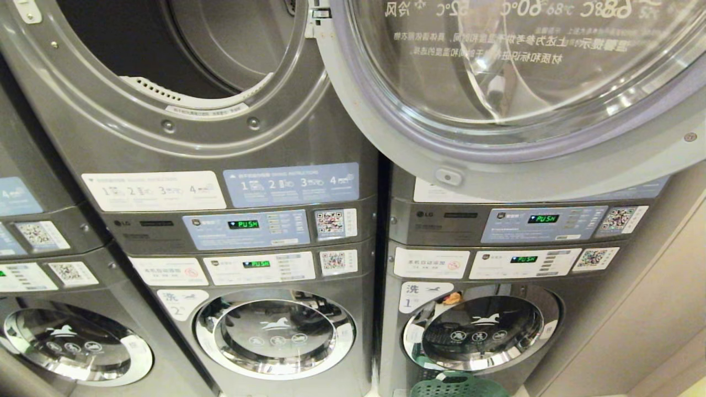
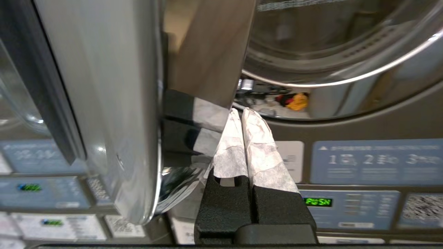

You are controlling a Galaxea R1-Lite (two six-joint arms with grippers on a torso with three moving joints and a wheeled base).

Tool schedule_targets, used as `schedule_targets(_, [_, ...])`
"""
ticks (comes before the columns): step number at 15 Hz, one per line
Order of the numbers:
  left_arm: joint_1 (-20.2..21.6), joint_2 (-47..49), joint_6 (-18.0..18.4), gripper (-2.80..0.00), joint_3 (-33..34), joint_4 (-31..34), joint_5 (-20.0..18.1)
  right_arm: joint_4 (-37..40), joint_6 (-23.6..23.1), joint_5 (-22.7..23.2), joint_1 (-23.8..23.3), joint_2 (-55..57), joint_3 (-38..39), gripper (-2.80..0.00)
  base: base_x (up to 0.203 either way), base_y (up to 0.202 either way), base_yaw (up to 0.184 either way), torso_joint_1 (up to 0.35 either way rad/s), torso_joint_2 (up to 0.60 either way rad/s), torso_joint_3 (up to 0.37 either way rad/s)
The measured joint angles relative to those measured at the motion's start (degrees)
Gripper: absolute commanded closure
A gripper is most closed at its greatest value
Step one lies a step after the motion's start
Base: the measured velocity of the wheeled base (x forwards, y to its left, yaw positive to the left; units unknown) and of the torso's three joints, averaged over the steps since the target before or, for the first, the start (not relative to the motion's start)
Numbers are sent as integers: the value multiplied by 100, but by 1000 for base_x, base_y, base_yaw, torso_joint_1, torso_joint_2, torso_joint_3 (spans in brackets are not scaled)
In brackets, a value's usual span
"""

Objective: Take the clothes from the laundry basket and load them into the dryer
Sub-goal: Close the dryer

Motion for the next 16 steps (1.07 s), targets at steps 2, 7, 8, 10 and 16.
schedule_targets(2, [0,0,0,0,0,-4,0,-7,0,273,96,-28,7,0,0,0,0,0,0,0])
schedule_targets(7, [-2,0,0,0,0,-6,0,9,-77,529,611,-395,121,0,0,0,0,0,0,0])
schedule_targets(8, [-2,0,0,0,0,-6,0,49,-92,674,715,-474,123,0,0,0,0,0,0,0])
schedule_targets(10, [-2,0,0,0,0,-6,0,323,-162,1006,870,-633,93,0,0,0,0,0,0,0])
schedule_targets(16, [-2,0,-5,0,0,-6,0,1333,-210,1458,1637,-1060,-351,0,0,0,0,0,0,0])
